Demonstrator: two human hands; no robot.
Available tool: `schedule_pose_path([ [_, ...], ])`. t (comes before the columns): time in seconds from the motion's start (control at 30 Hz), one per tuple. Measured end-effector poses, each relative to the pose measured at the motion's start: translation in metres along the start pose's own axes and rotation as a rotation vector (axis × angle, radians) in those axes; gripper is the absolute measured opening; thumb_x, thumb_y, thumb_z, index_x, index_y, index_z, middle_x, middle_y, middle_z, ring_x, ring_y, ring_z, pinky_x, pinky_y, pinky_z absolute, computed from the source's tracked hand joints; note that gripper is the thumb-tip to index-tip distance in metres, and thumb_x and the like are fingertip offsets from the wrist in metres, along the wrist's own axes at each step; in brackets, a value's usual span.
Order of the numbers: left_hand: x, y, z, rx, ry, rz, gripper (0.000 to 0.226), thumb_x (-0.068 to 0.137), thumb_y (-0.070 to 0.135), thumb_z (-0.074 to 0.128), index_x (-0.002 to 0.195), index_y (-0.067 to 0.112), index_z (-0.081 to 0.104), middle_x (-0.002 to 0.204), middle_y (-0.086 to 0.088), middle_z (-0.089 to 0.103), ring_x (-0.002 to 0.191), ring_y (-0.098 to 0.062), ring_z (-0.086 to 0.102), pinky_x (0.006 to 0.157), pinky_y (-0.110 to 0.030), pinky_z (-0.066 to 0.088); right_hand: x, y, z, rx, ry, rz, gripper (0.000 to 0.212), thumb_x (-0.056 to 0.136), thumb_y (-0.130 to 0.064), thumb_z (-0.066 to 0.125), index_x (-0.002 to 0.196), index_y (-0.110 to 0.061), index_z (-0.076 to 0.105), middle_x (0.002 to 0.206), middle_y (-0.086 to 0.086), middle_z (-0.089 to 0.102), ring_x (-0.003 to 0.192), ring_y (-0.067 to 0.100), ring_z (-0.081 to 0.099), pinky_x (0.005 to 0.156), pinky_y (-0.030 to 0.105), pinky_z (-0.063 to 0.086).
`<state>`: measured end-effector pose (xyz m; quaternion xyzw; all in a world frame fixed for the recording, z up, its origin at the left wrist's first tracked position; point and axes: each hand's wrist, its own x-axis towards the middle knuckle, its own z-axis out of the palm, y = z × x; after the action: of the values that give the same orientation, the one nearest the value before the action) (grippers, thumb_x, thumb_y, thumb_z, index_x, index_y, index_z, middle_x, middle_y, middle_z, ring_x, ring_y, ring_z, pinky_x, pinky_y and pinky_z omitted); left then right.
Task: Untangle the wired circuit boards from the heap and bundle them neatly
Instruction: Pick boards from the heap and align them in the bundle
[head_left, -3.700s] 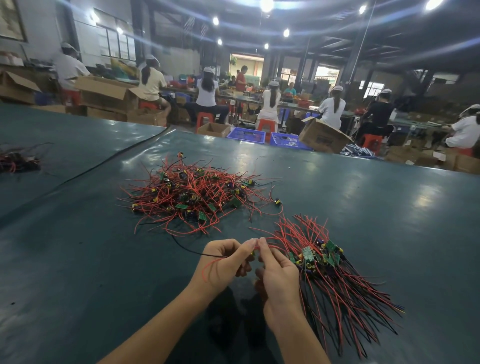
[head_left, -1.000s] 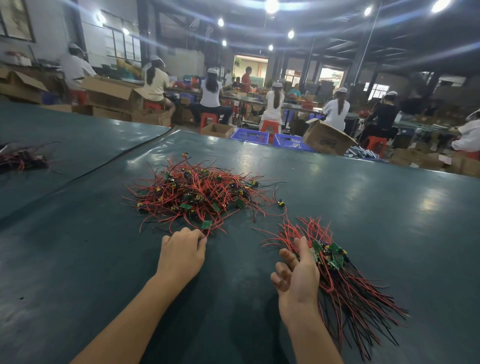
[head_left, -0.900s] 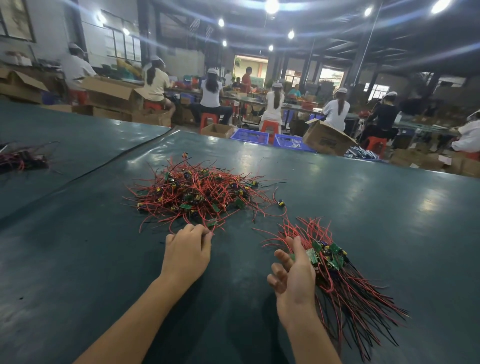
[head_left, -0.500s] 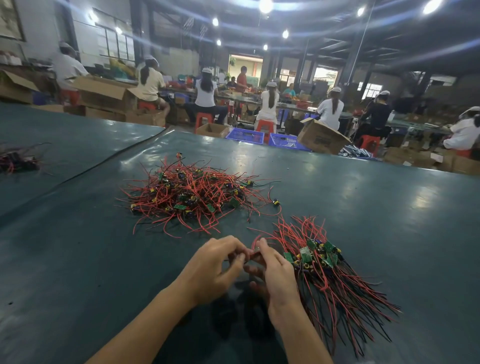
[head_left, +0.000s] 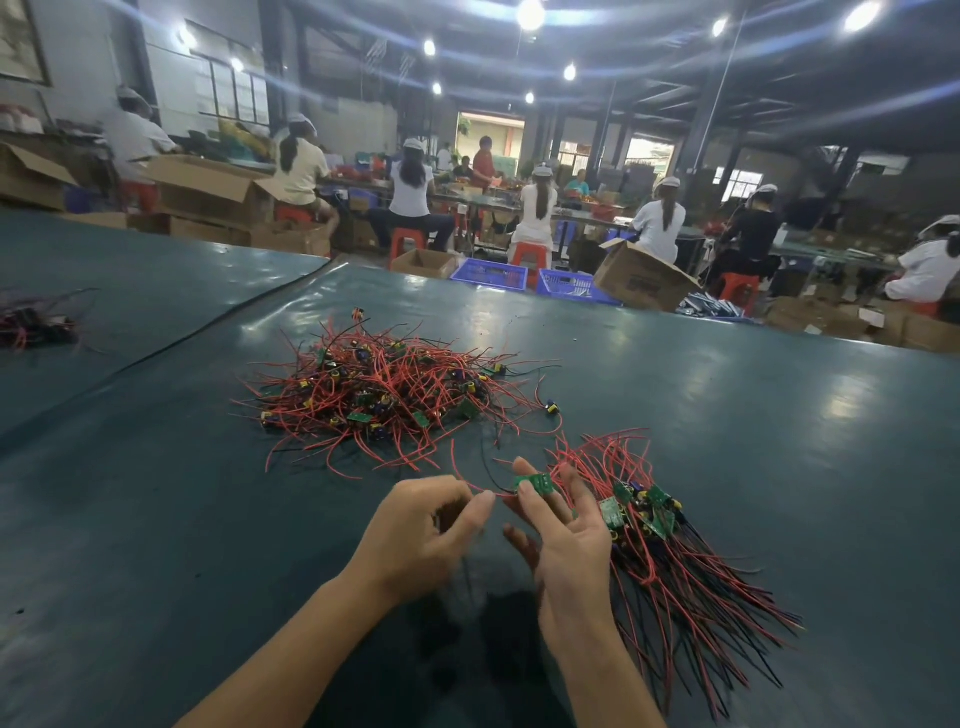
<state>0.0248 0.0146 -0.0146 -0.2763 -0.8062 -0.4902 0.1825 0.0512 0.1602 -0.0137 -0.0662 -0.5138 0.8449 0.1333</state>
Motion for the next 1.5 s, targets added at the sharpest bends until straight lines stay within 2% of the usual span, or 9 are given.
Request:
schedule_pose_path([
  [0.1, 0.002, 0.005, 0.008, -0.198, -0.117, -0.269, 0.076, 0.094, 0.063, 0.037, 0.077, -0.006, 0.067, 0.068, -0.014, 0.068, 0.058, -0.024, 0.061, 0.06, -0.035, 0.05, -0.001, 0.003, 0.002, 0.07, -0.053, 0.038, 0.044, 0.073, -0.012, 0.072, 0.115, -0.008, 0.061, 0.111, 0.008, 0.073, 0.098, 0.027, 0.071, 0.08, 0.04, 0.058],
  [0.3, 0.005, 0.009, 0.015, -0.53, 0.054, -0.401, 0.023, 0.097, 0.02, 0.053, 0.089, 0.014, 0.074, 0.068, 0.004, 0.072, 0.056, -0.004, 0.065, 0.054, -0.014, 0.048, -0.004, 0.006, 0.006, 0.034, -0.043, 0.076, 0.009, 0.069, -0.024, 0.077, 0.077, -0.019, 0.077, 0.091, 0.013, 0.074, 0.083, 0.026, 0.07, 0.076, 0.039, 0.057],
  [0.53, 0.007, 0.009, 0.015, -0.548, 0.16, -0.48, 0.025, 0.095, 0.026, 0.055, 0.084, 0.013, 0.073, 0.07, 0.005, 0.071, 0.055, -0.012, 0.062, 0.051, -0.022, 0.048, -0.006, 0.004, 0.007, -0.093, 0.122, 0.04, 0.021, 0.087, -0.021, 0.07, 0.067, -0.017, 0.076, 0.052, -0.008, 0.054, 0.039, 0.002, 0.041, 0.038, 0.018, 0.037],
  [0.67, 0.007, 0.012, 0.013, -0.618, 0.018, -0.544, 0.041, 0.075, 0.048, 0.065, 0.091, 0.012, 0.073, 0.076, -0.006, 0.072, 0.06, -0.018, 0.064, 0.056, -0.028, 0.051, -0.011, 0.001, 0.012, -0.131, 0.01, 0.022, 0.014, 0.081, -0.031, 0.069, 0.081, -0.023, 0.08, 0.07, 0.002, 0.072, 0.062, 0.015, 0.065, 0.054, 0.026, 0.052],
  [0.9, 0.006, 0.015, 0.014, -0.636, -0.062, -0.435, 0.029, 0.074, 0.036, 0.071, 0.072, 0.008, 0.075, 0.062, -0.007, 0.068, 0.049, -0.012, 0.057, 0.051, -0.02, 0.046, -0.009, 0.001, 0.011, -0.154, 0.091, 0.062, 0.019, 0.088, -0.028, 0.068, 0.075, -0.022, 0.081, 0.082, 0.007, 0.077, 0.084, 0.026, 0.073, 0.076, 0.037, 0.058],
  [1.03, 0.009, 0.016, 0.009, -0.634, -0.102, -0.469, 0.029, 0.075, 0.035, 0.068, 0.057, 0.013, 0.071, 0.053, -0.006, 0.063, 0.043, -0.011, 0.052, 0.048, -0.019, 0.044, -0.001, -0.008, 0.005, -0.069, 0.253, 0.08, 0.023, 0.09, -0.027, 0.068, 0.07, -0.022, 0.08, 0.05, -0.008, 0.047, 0.041, 0.004, 0.039, 0.04, 0.018, 0.037],
  [1.23, 0.012, 0.014, 0.0, -0.624, -0.129, -0.479, 0.029, 0.076, 0.03, 0.071, 0.06, 0.006, 0.068, 0.051, -0.005, 0.06, 0.04, -0.01, 0.049, 0.046, -0.017, 0.042, 0.011, -0.022, -0.013, 0.129, 0.318, 0.005, 0.017, 0.095, -0.02, 0.061, 0.085, -0.012, 0.074, 0.055, -0.008, 0.041, 0.035, 0.002, 0.02, 0.032, 0.016, 0.017],
  [1.4, 0.012, 0.01, 0.001, -0.651, -0.047, -0.471, 0.026, 0.073, 0.037, 0.071, 0.063, 0.013, 0.073, 0.055, -0.006, 0.061, 0.046, -0.012, 0.052, 0.051, -0.02, 0.045, 0.001, -0.011, -0.001, -0.085, 0.231, 0.011, 0.027, 0.089, -0.032, 0.067, 0.069, -0.017, 0.075, 0.054, -0.007, 0.044, 0.039, 0.006, 0.028, 0.036, 0.019, 0.025],
  [1.5, 0.011, 0.009, 0.003, -0.601, -0.084, -0.41, 0.024, 0.076, 0.034, 0.07, 0.065, 0.013, 0.074, 0.056, -0.007, 0.063, 0.047, -0.013, 0.053, 0.051, -0.02, 0.044, -0.01, 0.001, 0.014, -0.222, 0.086, 0.027, 0.027, 0.089, -0.032, 0.068, 0.069, -0.016, 0.077, 0.065, 0.002, 0.068, 0.063, 0.021, 0.063, 0.063, 0.032, 0.051],
])
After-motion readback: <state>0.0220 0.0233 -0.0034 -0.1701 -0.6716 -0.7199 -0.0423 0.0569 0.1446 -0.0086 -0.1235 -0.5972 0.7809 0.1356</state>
